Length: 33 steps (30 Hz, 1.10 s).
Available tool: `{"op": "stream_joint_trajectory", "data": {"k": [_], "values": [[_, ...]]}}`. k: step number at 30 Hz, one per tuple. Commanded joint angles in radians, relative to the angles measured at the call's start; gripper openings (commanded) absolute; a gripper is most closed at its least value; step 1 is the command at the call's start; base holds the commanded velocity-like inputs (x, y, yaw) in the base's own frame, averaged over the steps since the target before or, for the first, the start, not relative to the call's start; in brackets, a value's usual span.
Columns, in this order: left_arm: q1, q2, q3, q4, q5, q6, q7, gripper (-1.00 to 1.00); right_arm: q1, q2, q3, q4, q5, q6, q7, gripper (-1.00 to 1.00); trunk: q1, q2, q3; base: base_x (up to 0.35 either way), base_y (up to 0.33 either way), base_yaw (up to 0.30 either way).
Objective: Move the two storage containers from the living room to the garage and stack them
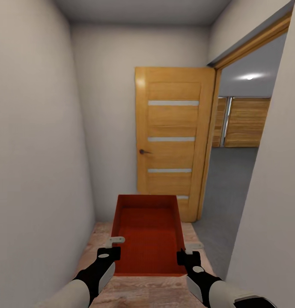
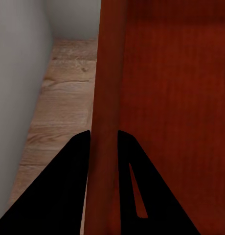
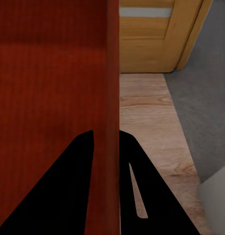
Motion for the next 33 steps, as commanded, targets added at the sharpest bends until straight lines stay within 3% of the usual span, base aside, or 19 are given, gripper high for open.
{"op": "stream_joint_trajectory", "data": {"k": [1, 11, 33], "values": [[-0.001, 0.004, 0.078, -0.006, -0.013, -0.022, 0.015, -1.0, 0.0, 0.001, -0.058, 0.001, 0.013, 0.002, 0.005, -1.0, 0.001, -0.001, -0.001, 0.321, 0.102, -0.175], [-0.001, 0.002, 0.077, -0.006, -0.013, -0.022, 0.018, -1.0, 0.0, 0.001, -0.058, 0.001, 0.013, 0.002, 0.005, -1.0, 0.001, -0.001, 0.001, 0.293, 0.2, -0.251], [-0.001, 0.001, 0.077, -0.007, -0.013, -0.022, 0.019, -1.0, 0.0, 0.001, -0.058, 0.001, 0.013, 0.002, 0.005, -1.0, 0.001, -0.001, 0.001, 0.21, 0.295, -0.282]]}}
